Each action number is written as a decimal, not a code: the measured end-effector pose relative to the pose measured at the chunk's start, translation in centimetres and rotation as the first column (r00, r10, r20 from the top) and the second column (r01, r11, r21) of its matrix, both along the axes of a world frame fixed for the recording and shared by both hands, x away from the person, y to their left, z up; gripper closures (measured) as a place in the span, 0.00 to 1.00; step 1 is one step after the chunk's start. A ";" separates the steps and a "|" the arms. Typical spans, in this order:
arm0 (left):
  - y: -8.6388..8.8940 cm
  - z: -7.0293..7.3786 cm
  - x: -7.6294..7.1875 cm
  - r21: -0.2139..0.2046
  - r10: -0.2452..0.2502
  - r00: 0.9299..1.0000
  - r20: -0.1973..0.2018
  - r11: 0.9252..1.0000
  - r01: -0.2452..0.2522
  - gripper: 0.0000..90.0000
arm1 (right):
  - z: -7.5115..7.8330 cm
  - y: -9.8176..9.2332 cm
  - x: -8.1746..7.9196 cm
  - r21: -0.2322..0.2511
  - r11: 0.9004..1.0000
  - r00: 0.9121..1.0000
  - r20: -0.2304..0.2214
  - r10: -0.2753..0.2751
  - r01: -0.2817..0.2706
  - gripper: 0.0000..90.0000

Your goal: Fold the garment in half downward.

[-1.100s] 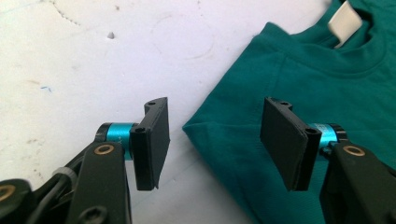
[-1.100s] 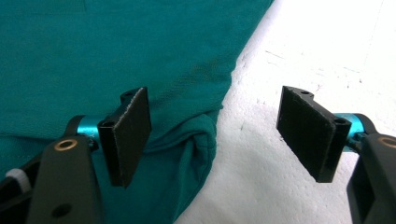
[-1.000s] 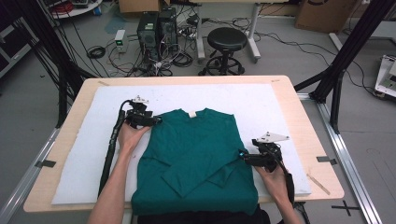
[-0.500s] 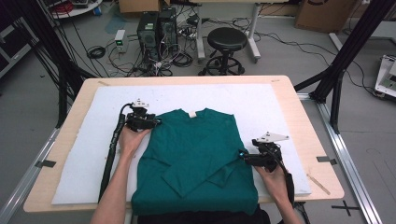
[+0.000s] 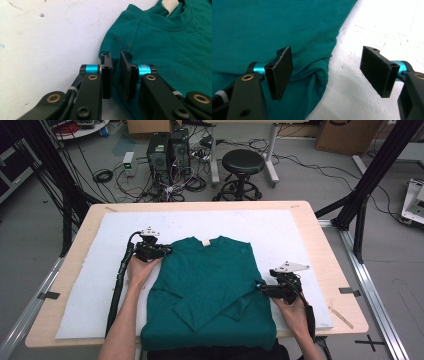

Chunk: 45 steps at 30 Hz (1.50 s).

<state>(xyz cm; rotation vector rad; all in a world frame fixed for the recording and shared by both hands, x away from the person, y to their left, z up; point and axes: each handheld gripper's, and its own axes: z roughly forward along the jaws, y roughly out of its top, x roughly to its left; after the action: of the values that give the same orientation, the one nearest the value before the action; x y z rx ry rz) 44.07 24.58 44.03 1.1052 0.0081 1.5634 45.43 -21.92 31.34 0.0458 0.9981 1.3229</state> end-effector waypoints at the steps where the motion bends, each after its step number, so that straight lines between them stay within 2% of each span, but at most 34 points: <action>1: 0.1 0.0 0.0 -0.003 -0.005 1.000 -0.002 1.000 0.005 0.92 | 0.0 0.0 0.0 0.000 1.000 1.000 0.004 -0.001 0.001 0.30; 9: 0.0 0.1 0.0 -0.019 -0.001 1.000 -0.003 1.000 0.001 0.94 | 0.3 -0.2 -0.4 0.001 1.000 1.000 -0.011 0.021 -0.021 0.30; 13: 0.0 0.1 0.0 -0.029 0.000 1.000 -0.005 1.000 -0.001 0.93 | 1.3 -0.1 -1.1 0.007 1.000 0.999 -0.023 0.028 -0.028 0.31; 18: 0.0 0.1 0.0 -0.033 0.006 1.000 -0.006 0.999 -0.006 0.93 | 4.0 0.5 -2.5 0.022 1.000 0.999 -0.042 0.016 -0.015 0.34; 21: 0.0 0.1 0.0 -0.034 0.007 1.000 -0.005 0.999 -0.008 0.93 | 6.3 1.2 -3.2 0.023 1.000 0.998 -0.064 -0.003 0.005 0.34; 23: 0.0 0.1 0.0 -0.034 0.011 1.000 -0.004 0.999 -0.011 0.93 | 8.0 1.8 -3.4 0.031 0.999 0.996 -0.082 -0.031 0.034 0.36; 30: 0.0 0.0 0.0 -0.033 0.011 1.000 -0.002 0.999 -0.011 0.93 | 12.1 3.4 -3.1 0.036 0.996 0.990 -0.117 -0.078 0.082 0.40; 35: 0.0 0.0 0.0 -0.035 0.010 1.000 -0.003 0.999 -0.010 0.93 | 13.9 4.0 -2.9 0.027 0.995 0.988 -0.124 -0.096 0.100 0.43; 38: 0.0 0.0 0.0 -0.037 0.010 1.000 -0.003 0.999 -0.011 0.93 | 14.6 4.4 -2.6 0.019 0.994 0.983 -0.151 -0.105 0.109 0.44; 43: 0.0 0.0 0.0 -0.037 0.011 1.000 -0.002 0.999 -0.011 0.93 | 15.0 4.9 -2.1 0.009 0.992 0.979 -0.162 -0.126 0.129 0.48; 45: 0.0 0.0 0.1 -0.037 0.011 1.000 -0.001 0.999 -0.011 0.93 | 15.2 4.9 -1.7 0.010 0.992 0.976 -0.179 -0.122 0.126 0.50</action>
<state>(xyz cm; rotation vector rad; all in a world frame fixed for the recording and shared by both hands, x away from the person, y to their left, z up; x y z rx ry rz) 44.12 24.54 44.06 1.0785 0.0439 1.5667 43.69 -17.03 46.55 0.2433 1.1141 1.2305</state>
